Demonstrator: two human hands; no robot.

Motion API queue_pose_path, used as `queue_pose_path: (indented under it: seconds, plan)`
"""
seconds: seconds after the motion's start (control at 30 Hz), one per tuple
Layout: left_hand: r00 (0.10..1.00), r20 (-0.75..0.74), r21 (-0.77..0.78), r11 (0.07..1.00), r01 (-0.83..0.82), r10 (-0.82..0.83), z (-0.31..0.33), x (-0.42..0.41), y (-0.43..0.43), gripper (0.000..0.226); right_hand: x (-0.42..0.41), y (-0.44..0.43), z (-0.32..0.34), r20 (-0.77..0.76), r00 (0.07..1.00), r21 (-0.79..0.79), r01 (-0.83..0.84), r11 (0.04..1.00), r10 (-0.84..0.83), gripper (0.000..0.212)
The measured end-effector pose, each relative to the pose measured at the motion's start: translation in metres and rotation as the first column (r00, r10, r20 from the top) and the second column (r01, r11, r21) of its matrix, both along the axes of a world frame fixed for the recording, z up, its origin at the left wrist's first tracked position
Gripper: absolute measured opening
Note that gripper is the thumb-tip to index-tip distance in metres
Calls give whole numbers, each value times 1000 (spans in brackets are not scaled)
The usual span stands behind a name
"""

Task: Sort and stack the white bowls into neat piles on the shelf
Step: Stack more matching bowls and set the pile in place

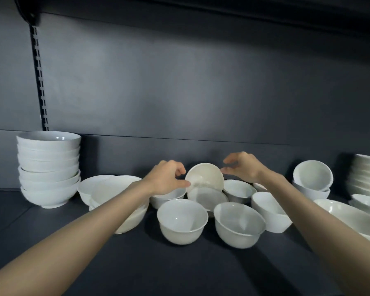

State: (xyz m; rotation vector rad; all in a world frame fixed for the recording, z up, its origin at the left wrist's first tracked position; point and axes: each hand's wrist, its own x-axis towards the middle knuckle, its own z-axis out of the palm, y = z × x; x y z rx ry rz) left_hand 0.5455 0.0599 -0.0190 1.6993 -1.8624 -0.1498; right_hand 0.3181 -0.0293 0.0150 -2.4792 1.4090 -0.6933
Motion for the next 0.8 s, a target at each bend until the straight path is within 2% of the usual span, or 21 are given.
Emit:
queue_pose_path:
  seconds: [0.23,0.33,0.4,0.5,0.57,0.67,0.8]
  plan:
    - [979,-90,99,980,-174,183,-20,-13,-43,62,3,-58,-13,-3,993,94,-117,989,117,48]
    - [971,-74,159,964,-214,228,-30,-16,-57,64,9,-76,-23,4,986,125,-165,978,165,47]
    - [970,-62,182,958,-222,237,-34,-18,-62,58,12,-84,-29,18,982,128,-190,973,189,41]
    - [969,-107,184,962,-201,223,-40,-18,-69,33,15,-91,-35,96,971,150,-233,961,221,21]
    - [962,-145,181,962,-204,231,-43,-16,-72,28,16,-92,-37,132,966,150,-239,959,220,11]
    - [957,-153,180,959,-219,247,-45,-15,-74,26,18,-93,-41,142,966,86,-230,969,216,25]
    - [949,-250,147,976,-158,192,-45,-18,-72,20,19,-95,-45,116,973,-25,-199,980,201,17]
